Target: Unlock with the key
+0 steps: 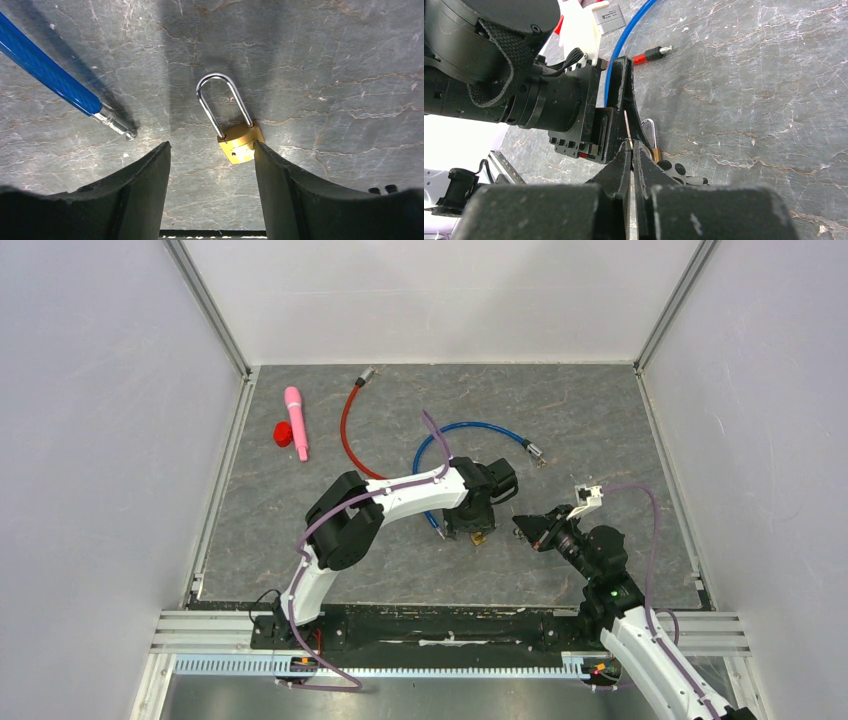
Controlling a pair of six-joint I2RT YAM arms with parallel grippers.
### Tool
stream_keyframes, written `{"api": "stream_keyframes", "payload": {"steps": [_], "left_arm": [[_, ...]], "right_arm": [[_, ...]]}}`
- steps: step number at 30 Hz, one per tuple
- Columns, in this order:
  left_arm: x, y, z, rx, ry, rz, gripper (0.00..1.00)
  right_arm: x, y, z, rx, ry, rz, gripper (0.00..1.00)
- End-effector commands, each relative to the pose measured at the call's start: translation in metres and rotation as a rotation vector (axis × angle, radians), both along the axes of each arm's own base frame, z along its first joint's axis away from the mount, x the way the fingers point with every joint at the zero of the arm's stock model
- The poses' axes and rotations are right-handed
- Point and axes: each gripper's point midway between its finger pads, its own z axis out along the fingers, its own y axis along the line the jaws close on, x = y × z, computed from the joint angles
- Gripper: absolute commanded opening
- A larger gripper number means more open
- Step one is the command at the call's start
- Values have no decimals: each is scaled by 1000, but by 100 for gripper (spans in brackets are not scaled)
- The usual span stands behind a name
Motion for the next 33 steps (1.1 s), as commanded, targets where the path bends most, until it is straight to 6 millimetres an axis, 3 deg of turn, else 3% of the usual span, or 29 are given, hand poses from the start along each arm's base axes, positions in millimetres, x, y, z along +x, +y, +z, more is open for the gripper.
{"api": "stream_keyframes", "payload": {"steps": [1,13,18,24,30,33], "left_arm": [[7,-17,16,-85,-28,90,67],[3,-23,12,-132,2,206,66],[1,-22,0,-116,25,246,64],[-5,-13,-16,-69,54,258,57],[-8,-9,-26,-49,77,260,40],[-7,-5,-29,-41,84,268,38]], "right_arm": [[4,0,17,0,-61,-4,0],[4,0,14,-7,-55,-3,0],[4,0,16,-7,-57,-3,0],[4,1,17,-8,-61,-1,0],[4,1,17,-13,-69,2,0],[4,2,20,-16,-80,10,0]]}}
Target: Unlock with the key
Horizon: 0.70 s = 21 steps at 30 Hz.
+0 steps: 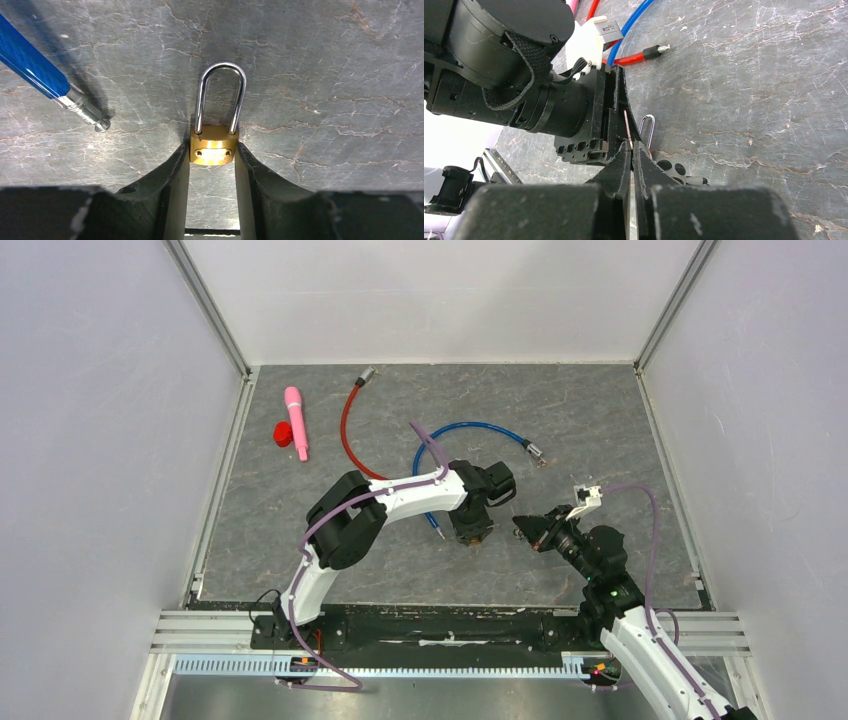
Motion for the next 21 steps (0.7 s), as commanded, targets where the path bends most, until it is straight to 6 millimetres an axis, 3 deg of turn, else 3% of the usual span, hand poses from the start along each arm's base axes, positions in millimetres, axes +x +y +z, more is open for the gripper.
{"api": "stream_keyframes", "payload": {"steps": [1,8,21], "left_arm": [[0,9,-17,33,28,51,39],[8,15,-12,43,-1,25,55],[23,23,-9,122,-39,-45,57]], "right_arm": [[4,2,22,0,-76,9,0],[3,3,22,3,-78,15,0],[2,4,23,7,-79,19,0]]}}
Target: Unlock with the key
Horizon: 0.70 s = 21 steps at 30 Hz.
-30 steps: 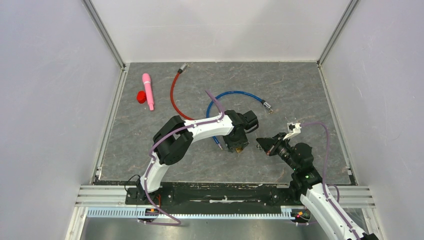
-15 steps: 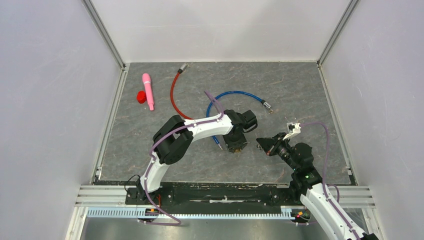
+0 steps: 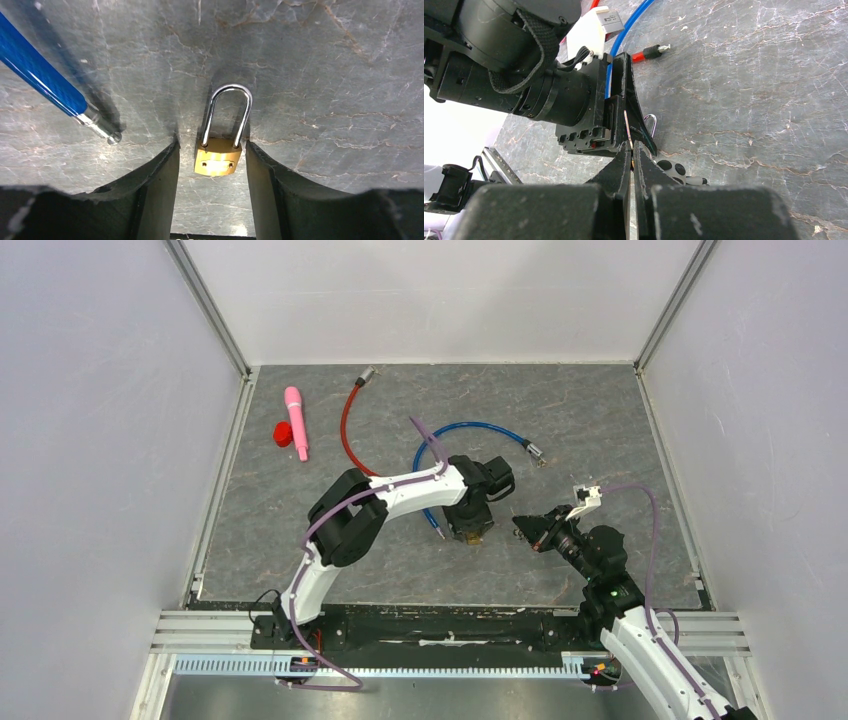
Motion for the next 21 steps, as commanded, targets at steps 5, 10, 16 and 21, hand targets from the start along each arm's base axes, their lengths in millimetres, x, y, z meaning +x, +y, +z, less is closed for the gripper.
{"api": "stream_keyframes", "payload": {"steps": [5,10,16,21], "left_arm": [[9,16,-18,124,-9,-76,55],[5,11,-20,116,6,-90,53],[4,9,-22,112,11,-86,40],[14,14,-4,83,-17,-47,24]], "right_arm": [[3,3,22,13,-71,14,0],[3,3,22,14,-71,15,0],[2,4,22,10,-75,24,0],[-2,10,26,5,-90,70,0]]}}
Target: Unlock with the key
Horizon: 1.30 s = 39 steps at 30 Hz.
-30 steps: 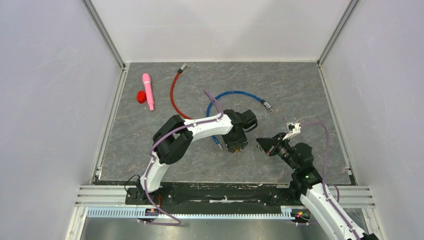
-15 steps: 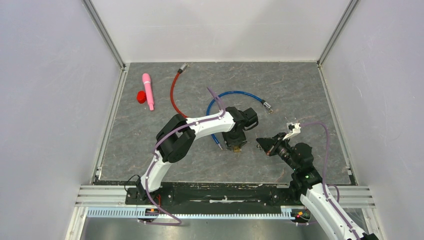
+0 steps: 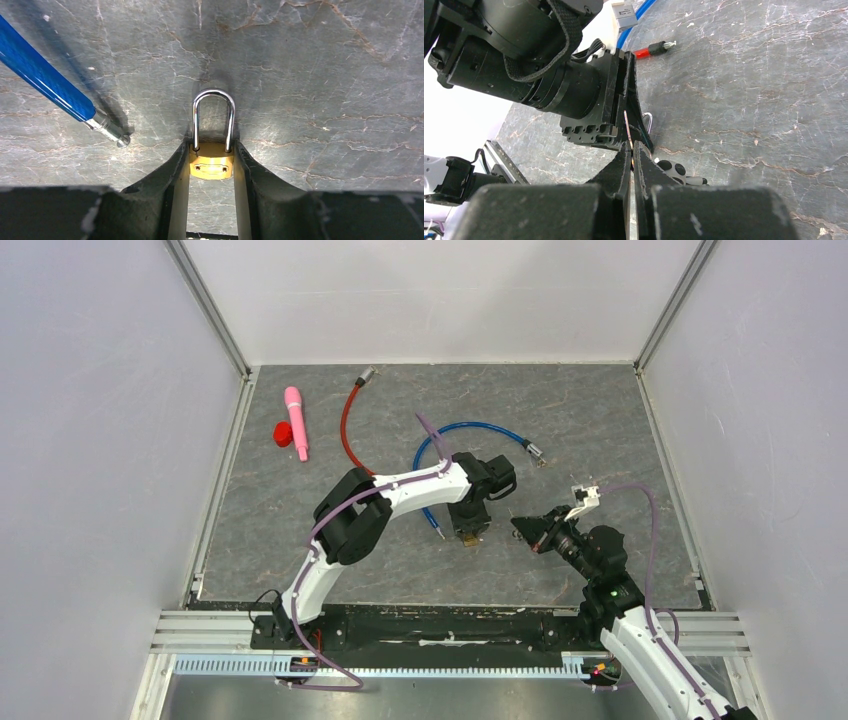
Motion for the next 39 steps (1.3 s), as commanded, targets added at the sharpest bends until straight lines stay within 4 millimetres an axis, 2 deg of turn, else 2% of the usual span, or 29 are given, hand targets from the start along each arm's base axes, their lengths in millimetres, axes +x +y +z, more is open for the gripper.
{"api": "stream_keyframes", "payload": {"steps": [1,6,9,13,21,24,31,39], "left_arm": [[16,9,5,2,-49,28,21],[28,10,43,-111,-117,83,3],[34,11,72,-183,-171,117,2],[38,14,100,-258,-202,159,2],[37,18,142,-395,-260,235,2],[35,17,151,-436,-269,244,2],[30,13,155,-490,-275,241,2],[27,6,159,-531,-281,234,2]], "right_arm": [[-1,9,27,7,-90,59,0],[-5,15,34,12,-105,109,0],[-8,20,40,26,-117,145,0],[-16,32,44,55,-110,219,0],[-27,57,49,120,-72,309,0],[-28,64,51,148,-63,323,0],[-27,81,60,173,-46,363,0],[-16,86,59,174,-24,336,0]]}}
